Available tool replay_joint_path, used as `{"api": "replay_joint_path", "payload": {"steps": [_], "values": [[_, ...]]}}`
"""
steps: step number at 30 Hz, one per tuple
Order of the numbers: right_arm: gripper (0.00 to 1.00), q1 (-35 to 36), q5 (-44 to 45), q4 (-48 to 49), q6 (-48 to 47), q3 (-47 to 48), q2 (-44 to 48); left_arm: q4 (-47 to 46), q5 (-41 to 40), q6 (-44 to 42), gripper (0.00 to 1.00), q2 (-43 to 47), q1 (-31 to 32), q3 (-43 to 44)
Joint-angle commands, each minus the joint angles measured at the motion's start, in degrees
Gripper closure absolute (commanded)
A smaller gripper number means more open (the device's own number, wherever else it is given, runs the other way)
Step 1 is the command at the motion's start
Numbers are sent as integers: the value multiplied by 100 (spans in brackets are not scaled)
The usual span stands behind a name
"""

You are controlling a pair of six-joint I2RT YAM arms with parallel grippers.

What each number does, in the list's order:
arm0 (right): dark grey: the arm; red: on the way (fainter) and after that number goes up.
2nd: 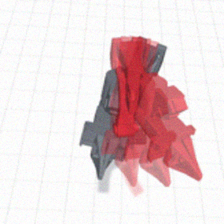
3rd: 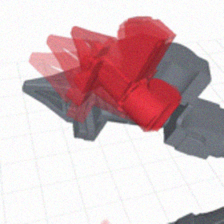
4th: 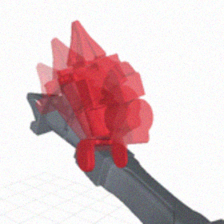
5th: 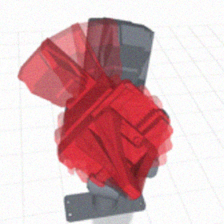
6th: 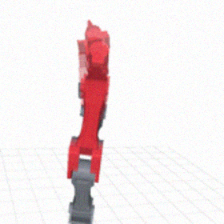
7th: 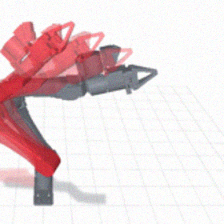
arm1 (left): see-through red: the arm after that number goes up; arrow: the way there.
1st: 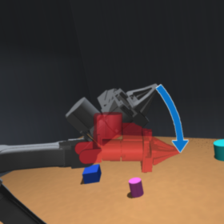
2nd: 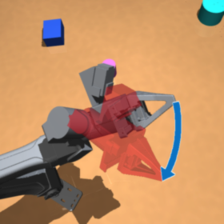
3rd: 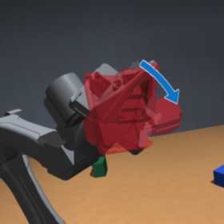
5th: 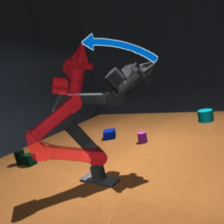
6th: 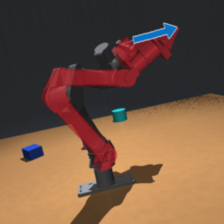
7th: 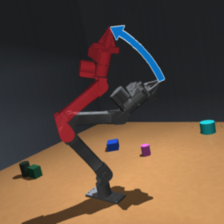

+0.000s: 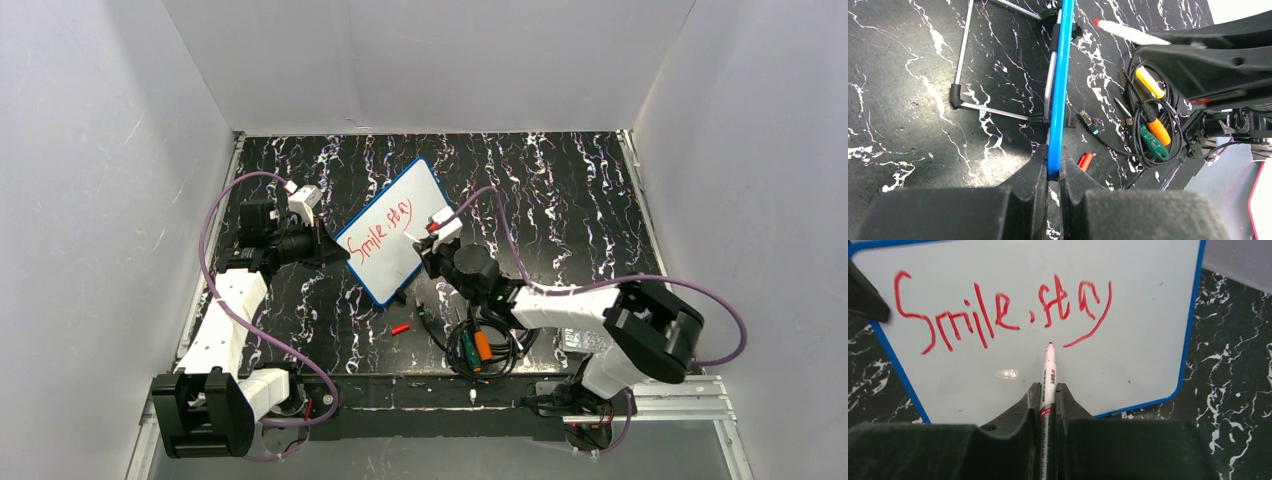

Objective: Write a sentence on the whiteboard

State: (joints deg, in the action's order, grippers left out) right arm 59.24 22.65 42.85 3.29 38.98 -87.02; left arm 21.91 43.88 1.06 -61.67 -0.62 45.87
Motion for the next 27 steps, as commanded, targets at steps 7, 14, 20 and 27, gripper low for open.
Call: {"api": "replay_joint_path", "payload": {"steps": [7,14,20,27], "values": [[99,-45,158,-582,-197,171,1199,427,-162,-299,100,-37,71,35],[99,-727,-633,-708,-159,323,1143,453,-169,-291,100,-12,71,36],[99,-1307,-1156,-502,-109,656,626,454,-175,-291,100,-71,71,45],[99,-1428,-1422,-277,-214,1198,24,463,-177,-299,100,-126,71,67]]}}
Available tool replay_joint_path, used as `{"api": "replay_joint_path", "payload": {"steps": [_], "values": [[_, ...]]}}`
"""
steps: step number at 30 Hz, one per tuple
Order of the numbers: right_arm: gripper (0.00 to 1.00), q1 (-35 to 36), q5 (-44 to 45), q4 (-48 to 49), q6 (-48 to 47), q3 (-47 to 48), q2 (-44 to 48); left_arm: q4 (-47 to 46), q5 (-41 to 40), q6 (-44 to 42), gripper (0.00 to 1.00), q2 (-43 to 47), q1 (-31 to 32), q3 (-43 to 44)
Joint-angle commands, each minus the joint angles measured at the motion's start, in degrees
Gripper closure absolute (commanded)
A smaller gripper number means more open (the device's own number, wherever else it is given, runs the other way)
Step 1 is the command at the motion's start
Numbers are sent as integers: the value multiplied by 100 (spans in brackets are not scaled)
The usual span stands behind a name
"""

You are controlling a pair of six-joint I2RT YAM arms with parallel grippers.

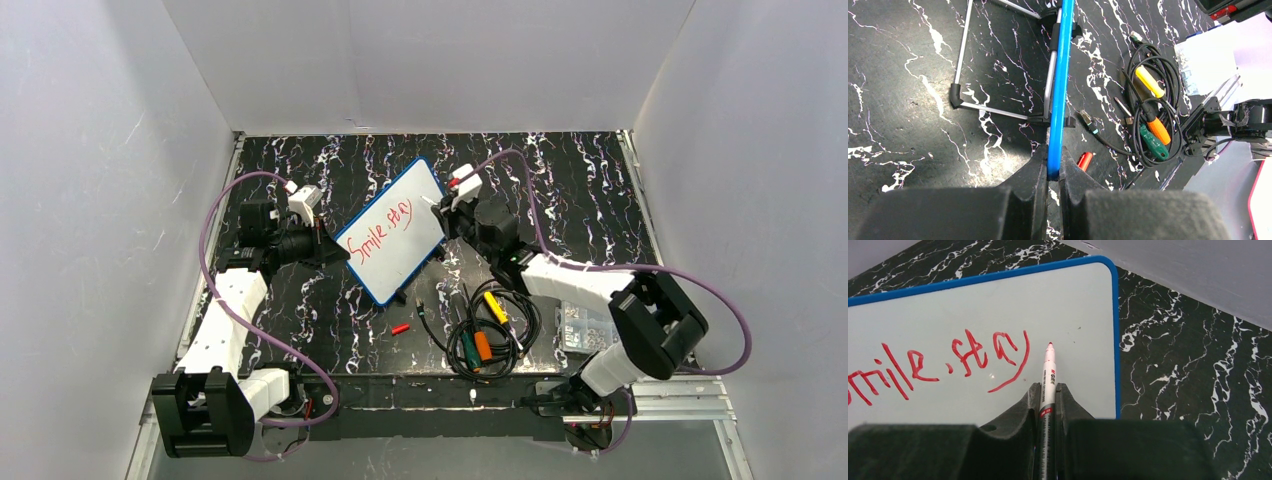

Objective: Write a sentence on the whiteboard

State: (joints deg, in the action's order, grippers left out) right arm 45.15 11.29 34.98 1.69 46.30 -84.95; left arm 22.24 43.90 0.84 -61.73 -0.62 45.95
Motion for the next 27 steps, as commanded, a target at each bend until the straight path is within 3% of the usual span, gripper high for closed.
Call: {"api": "replay_joint_path", "payload": {"steps": [1,6,17,27], "values": [[99,-19,-315,540,-51,513,-245,438,-177,-278,100,-135,71,62],[99,-12,-317,495,17,612,-327,465,-284,-286,100,-138,71,80],[99,253,-754,361,490,-580,531,466,-356,-286,100,-163,71,107],[99,336,-902,342,464,-482,102,466,-367,-285,100,-178,71,115]]}}
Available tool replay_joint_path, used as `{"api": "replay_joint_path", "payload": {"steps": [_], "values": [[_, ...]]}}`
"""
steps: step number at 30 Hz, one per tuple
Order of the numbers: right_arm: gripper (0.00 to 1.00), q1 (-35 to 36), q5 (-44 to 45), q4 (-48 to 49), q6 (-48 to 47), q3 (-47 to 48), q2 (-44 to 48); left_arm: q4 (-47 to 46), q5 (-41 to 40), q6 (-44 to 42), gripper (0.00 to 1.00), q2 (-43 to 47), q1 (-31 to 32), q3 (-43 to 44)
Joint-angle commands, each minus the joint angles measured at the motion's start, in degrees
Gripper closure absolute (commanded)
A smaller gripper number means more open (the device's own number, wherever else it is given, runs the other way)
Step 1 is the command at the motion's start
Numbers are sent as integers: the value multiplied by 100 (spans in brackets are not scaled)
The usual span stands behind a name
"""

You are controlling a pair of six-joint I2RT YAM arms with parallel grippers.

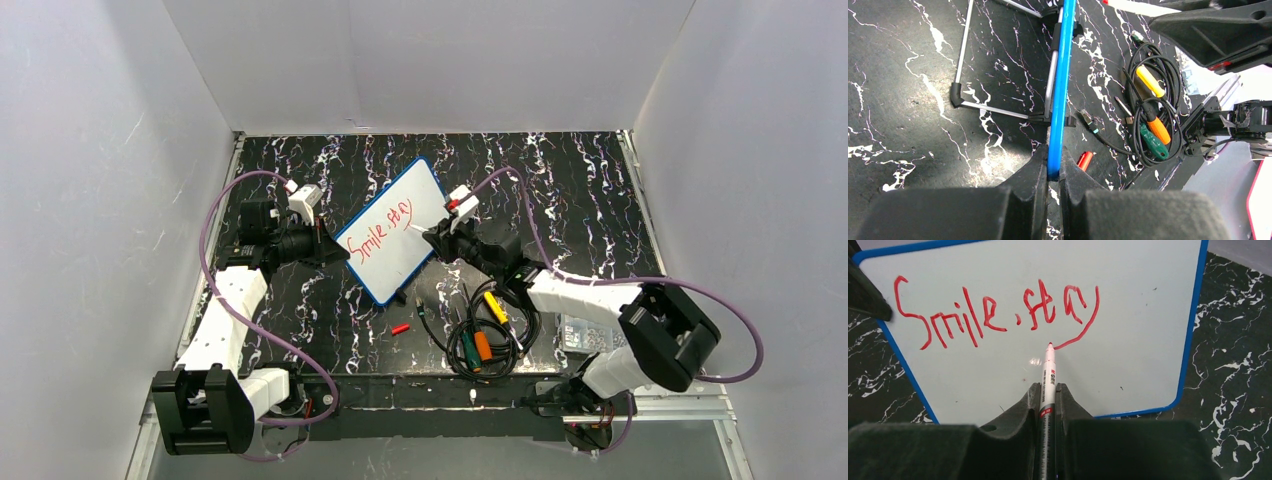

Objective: Write a sentence on the whiteboard

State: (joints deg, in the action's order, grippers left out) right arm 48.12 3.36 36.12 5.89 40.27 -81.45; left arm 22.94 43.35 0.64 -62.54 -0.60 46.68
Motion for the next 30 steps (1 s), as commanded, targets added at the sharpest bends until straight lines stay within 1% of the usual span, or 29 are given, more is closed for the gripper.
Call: {"api": "replay_joint_path", "payload": {"steps": [1,14,30], "values": [[99,46,-115,222,47,148,-308,396,-306,-259,100,-103,69,43],[99,92,38,254,-8,153,-717,396,-312,-267,100,-119,69,52],[99,215,300,40,192,-463,-675,396,-302,-262,100,-98,69,54]]}}
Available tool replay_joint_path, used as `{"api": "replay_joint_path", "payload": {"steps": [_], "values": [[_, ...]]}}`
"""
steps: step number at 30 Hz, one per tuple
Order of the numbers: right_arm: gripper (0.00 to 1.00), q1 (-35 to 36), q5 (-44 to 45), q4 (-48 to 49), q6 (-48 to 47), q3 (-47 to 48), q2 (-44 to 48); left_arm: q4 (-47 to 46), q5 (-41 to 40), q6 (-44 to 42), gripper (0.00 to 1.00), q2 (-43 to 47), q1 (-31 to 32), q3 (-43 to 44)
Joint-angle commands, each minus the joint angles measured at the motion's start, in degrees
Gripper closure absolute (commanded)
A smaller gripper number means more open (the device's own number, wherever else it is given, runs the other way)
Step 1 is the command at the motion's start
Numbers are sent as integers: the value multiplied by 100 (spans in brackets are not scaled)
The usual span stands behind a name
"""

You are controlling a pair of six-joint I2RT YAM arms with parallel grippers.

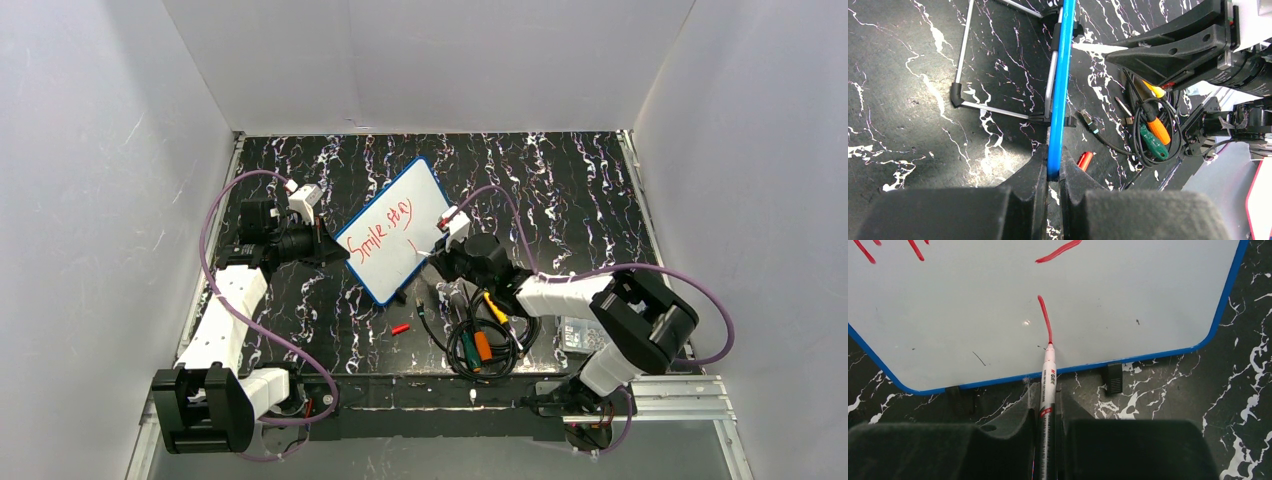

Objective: Write a sentence on the whiteboard

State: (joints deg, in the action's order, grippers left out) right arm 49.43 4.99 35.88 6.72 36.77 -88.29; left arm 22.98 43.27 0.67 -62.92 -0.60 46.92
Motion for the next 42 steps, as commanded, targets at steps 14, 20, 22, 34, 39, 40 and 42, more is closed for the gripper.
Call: {"api": "replay_joint_path", "payload": {"steps": [14,20,22,34,39,40,42], "values": [[99,101,244,348,157,53,299,391,-292,-263,100,-23,69,19],[99,102,224,455,116,175,67,391,-295,-251,100,-19,69,19],[99,102,263,484,90,181,40,391,-292,-256,100,-21,69,19],[99,101,677,490,80,159,-42,391,-288,-251,100,-19,69,18],[99,102,646,411,75,169,-92,391,-284,-251,100,-21,69,15],[99,102,606,399,79,178,-121,391,-285,-251,100,-21,69,19],[99,100,517,381,91,181,-170,391,-285,-253,100,-27,69,19]]}}
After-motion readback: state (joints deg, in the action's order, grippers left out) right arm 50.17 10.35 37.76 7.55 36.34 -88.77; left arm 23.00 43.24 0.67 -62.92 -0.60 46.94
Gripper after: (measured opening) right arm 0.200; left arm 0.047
